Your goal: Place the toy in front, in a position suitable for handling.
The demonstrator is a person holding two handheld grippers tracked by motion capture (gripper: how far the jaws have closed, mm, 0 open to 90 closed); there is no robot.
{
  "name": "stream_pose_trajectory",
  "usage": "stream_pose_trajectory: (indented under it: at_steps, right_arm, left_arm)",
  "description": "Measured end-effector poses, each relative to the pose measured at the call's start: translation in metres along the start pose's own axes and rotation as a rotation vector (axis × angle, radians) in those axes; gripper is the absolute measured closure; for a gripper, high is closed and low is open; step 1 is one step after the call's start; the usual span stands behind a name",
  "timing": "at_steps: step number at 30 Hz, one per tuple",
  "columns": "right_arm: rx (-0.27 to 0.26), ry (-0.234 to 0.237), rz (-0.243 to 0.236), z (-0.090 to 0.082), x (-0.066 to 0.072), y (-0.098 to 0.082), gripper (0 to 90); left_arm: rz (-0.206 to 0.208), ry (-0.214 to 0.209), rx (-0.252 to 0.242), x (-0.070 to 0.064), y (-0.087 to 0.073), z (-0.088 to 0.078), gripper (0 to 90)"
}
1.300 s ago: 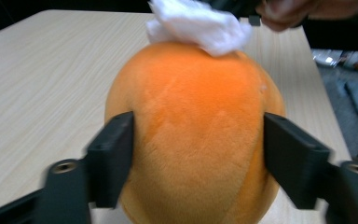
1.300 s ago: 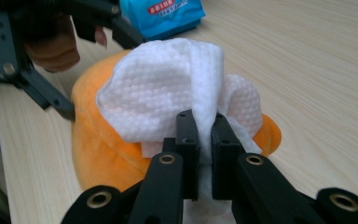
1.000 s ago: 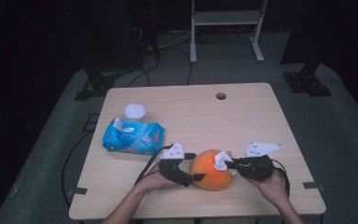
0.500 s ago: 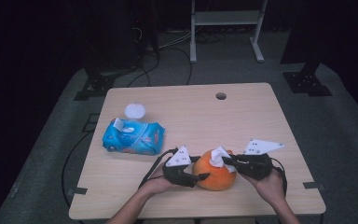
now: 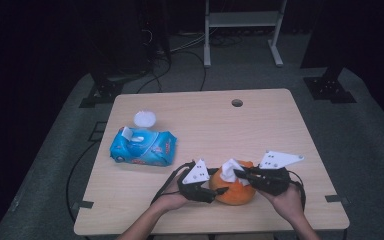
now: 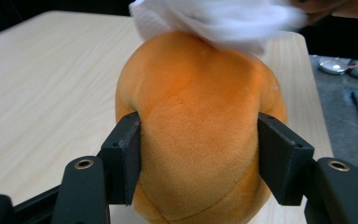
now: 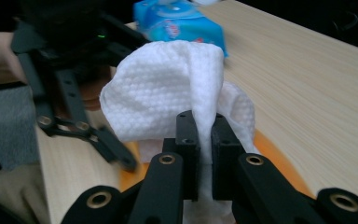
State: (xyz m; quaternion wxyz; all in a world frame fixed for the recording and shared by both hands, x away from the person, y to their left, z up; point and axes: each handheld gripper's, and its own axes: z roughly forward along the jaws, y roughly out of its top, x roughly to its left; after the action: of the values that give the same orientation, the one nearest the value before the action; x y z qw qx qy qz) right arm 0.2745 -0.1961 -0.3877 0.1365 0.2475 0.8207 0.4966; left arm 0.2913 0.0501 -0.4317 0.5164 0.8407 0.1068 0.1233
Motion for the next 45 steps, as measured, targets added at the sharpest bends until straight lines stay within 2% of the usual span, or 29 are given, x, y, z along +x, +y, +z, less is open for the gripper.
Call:
stream_pose_trajectory:
  at_steps: [2, 4, 6, 7, 9, 11, 13, 16, 18, 20, 22, 25, 26, 27, 28, 30, 34, 37, 40, 41, 42, 43, 45]
  right_arm:
    - [0.017, -0.028, -0.049, 0.003, 0.007, 0.004, 83.8]
    - [-0.007, -0.024, -0.025, 0.000, 0.004, 0.004, 83.8]
    - [-0.019, -0.037, -0.025, -0.003, 0.004, 0.005, 83.8]
    - [-0.022, -0.039, -0.028, -0.003, 0.003, 0.004, 83.8]
    - [-0.017, -0.025, -0.011, -0.001, 0.000, 0.001, 83.8]
    - [0.016, -0.020, 0.005, 0.005, -0.005, -0.005, 83.9]
    - [0.041, 0.010, 0.025, 0.009, -0.008, -0.012, 83.9]
    - [0.051, 0.029, 0.025, 0.006, -0.008, -0.013, 84.0]
    - [0.059, 0.046, 0.026, 0.006, -0.008, -0.013, 84.0]
    - [0.063, 0.044, 0.016, 0.006, -0.006, -0.010, 83.9]
    - [0.044, 0.030, -0.018, 0.005, 0.003, -0.004, 83.9]
    - [0.020, 0.056, -0.070, 0.010, 0.020, 0.007, 83.9]
    - [0.035, 0.054, -0.098, 0.015, 0.025, 0.009, 83.9]
    - [0.047, 0.048, -0.104, 0.016, 0.026, 0.009, 83.9]
    - [0.057, 0.035, -0.111, 0.018, 0.025, 0.008, 84.0]
    - [0.046, 0.025, -0.072, 0.013, 0.016, 0.006, 84.1]
    - [0.053, -0.063, -0.022, -0.003, -0.004, -0.002, 84.0]
    - [0.055, -0.062, 0.025, -0.007, -0.014, -0.011, 84.0]
    - [0.053, -0.077, -0.004, -0.004, -0.007, -0.008, 83.9]
    - [0.036, -0.056, -0.019, -0.002, -0.001, -0.005, 83.9]
    - [0.016, -0.006, -0.030, 0.002, 0.006, -0.003, 83.8]
    - [0.014, 0.014, -0.041, 0.006, 0.011, -0.002, 83.8]
    - [0.048, -0.001, -0.106, 0.013, 0.021, 0.000, 83.8]
  left_arm:
    - [0.024, 0.029, -0.017, -0.001, 0.000, -0.001, 39.1]
    - [0.034, 0.051, -0.049, -0.001, 0.001, -0.004, 40.9]
    - [0.052, 0.069, -0.067, -0.002, 0.003, -0.005, 41.1]
    - [0.058, 0.070, -0.063, -0.002, 0.003, -0.006, 41.0]
    - [0.044, 0.055, -0.048, -0.001, 0.001, -0.004, 38.3]
    - [0.002, 0.017, -0.033, 0.003, -0.002, -0.003, 31.9]
    - [-0.061, -0.007, -0.044, 0.009, -0.004, -0.004, 23.9]
    - [-0.159, -0.036, -0.032, 0.018, -0.007, -0.003, 12.4]
    - [-0.186, -0.073, -0.011, 0.019, -0.010, 0.000, 12.2]
    - [-0.149, -0.061, -0.011, 0.014, -0.011, 0.001, 24.1]
    - [-0.107, -0.055, -0.009, 0.010, -0.007, 0.000, 31.7]
    - [-0.020, -0.052, -0.003, -0.001, -0.002, 0.003, 34.1]
    - [-0.013, -0.053, -0.001, -0.002, -0.002, 0.003, 34.2]
    - [-0.005, -0.047, 0.008, -0.002, -0.002, 0.003, 34.4]
    - [-0.015, -0.047, 0.006, -0.001, -0.003, 0.002, 34.6]
    - [-0.020, -0.049, 0.009, 0.002, -0.005, 0.001, 34.9]
    - [-0.044, -0.060, 0.004, 0.006, -0.009, 0.000, 33.9]
    - [-0.074, -0.082, 0.007, 0.008, -0.007, 0.001, 28.2]
    - [-0.051, -0.074, 0.016, 0.005, -0.006, 0.002, 31.5]
    - [-0.050, -0.074, 0.016, 0.004, -0.007, 0.002, 32.1]
    - [-0.044, -0.073, 0.018, 0.004, -0.007, 0.002, 32.3]
    - [-0.033, -0.069, 0.029, 0.004, -0.007, 0.002, 32.4]
    - [-0.028, -0.068, 0.036, 0.006, -0.010, 0.000, 32.6]
